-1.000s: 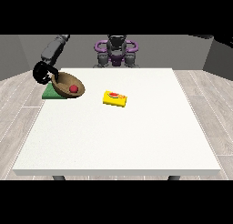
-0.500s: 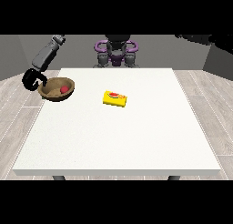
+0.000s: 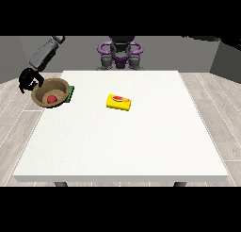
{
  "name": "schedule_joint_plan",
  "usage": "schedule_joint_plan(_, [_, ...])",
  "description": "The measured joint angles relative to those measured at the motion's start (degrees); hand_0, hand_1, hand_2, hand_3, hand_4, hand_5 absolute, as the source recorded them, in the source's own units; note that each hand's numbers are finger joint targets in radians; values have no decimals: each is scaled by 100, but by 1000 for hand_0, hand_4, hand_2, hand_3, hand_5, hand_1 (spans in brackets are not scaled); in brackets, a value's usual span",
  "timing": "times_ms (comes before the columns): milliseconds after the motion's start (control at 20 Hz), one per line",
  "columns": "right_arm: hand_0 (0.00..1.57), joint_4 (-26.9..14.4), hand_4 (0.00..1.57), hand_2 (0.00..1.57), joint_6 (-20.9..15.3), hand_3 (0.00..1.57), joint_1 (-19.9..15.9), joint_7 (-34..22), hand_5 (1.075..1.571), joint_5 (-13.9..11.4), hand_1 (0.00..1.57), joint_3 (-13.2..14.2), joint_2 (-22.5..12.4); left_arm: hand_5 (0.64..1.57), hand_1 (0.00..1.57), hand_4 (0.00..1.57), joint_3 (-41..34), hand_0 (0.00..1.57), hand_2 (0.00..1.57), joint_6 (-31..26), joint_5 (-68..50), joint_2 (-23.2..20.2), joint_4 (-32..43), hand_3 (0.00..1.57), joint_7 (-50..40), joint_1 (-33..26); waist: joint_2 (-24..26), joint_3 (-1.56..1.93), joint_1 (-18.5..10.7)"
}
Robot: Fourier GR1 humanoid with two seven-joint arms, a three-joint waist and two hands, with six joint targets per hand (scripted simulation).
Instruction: Pick the cup and pour the ball into the bowl, then pick the bowl and place it on the pad
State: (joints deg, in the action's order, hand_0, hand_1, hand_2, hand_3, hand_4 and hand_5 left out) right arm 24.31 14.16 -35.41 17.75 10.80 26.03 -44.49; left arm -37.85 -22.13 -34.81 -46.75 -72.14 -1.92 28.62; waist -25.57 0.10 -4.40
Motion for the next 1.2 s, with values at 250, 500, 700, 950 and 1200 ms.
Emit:
schedule_joint_plan(250, [1571,-75,988,1571,-141,1056,106,18,1563,-187,1571,-225,327,1555,0,667,8,0,0,-76,-73,-105,260,0,-82,-24,250,-13,36])
schedule_joint_plan(500, [1571,-108,952,1571,-146,1401,43,-401,1545,-306,1571,-411,403,1544,0,654,162,0,0,9,50,-32,440,0,-103,-110,661,-10,109])
schedule_joint_plan(700, [1033,-251,0,991,-54,694,-148,-971,1562,-22,1033,-157,182,1539,0,654,109,0,0,-118,74,-197,728,0,1,-78,666,-10,151])
schedule_joint_plan(950, [0,-399,0,0,-247,0,-118,-1097,1485,-59,0,-140,64,1544,0,761,158,0,0,-88,-3,-128,577,0,-46,-137,719,-8,60])
schedule_joint_plan(1200, [0,-542,442,0,-177,0,-144,-1422,1255,-88,0,-151,-183,1570,0,983,513,0,0,163,-272,320,-7,0,-606,-172,1355,0,49])
